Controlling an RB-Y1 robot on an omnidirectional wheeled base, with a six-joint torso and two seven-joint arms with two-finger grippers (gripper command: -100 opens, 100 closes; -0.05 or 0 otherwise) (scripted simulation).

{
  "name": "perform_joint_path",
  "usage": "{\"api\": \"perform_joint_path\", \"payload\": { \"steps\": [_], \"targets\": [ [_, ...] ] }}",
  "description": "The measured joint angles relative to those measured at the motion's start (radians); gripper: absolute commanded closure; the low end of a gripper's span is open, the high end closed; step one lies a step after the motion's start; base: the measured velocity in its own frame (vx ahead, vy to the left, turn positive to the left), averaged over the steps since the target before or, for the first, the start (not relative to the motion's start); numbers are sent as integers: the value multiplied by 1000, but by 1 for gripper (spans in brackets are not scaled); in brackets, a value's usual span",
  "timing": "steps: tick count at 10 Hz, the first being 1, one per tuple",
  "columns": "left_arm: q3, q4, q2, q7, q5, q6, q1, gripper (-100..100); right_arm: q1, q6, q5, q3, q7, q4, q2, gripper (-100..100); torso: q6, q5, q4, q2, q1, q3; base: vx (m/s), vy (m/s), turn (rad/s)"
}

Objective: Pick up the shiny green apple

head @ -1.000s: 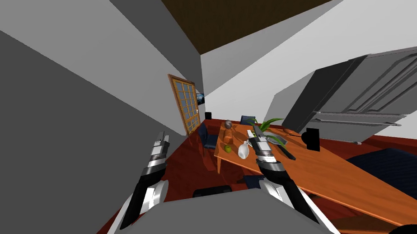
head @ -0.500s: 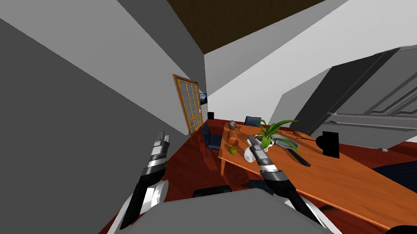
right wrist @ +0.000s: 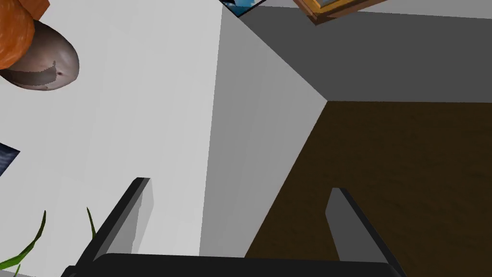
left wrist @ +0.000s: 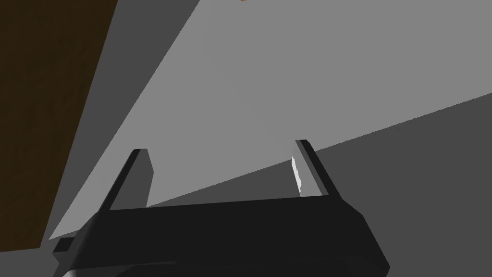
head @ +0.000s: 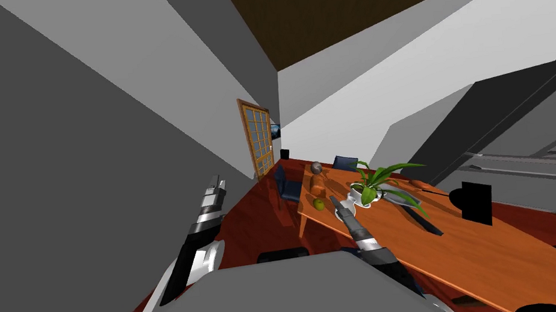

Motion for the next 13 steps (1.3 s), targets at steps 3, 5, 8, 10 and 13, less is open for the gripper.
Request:
{"api": "perform_joint_path", "payload": {
  "steps": [3,5,8,10,13],
  "targets": [
    [0,0,0,0,0,0,0,0,89,14,44,5,43,59,-59,-100,0,0,0,0,-1,0,70,80,145],
    [0,0,0,0,0,0,0,0,148,23,78,16,80,101,-90,-100,0,0,0,0,-1,0,66,59,100],
    [0,0,0,0,0,0,0,0,237,45,122,23,131,155,-150,-100,0,0,0,-1,-1,-1,68,63,108],
    [0,0,0,0,0,0,0,0,261,42,139,26,151,198,-168,-100,0,-1,0,1,-4,1,73,40,241],
    [0,0,0,0,0,0,0,0,309,56,173,37,198,251,-201,-100,0,0,0,1,-3,0,62,44,90]
  ]
}}
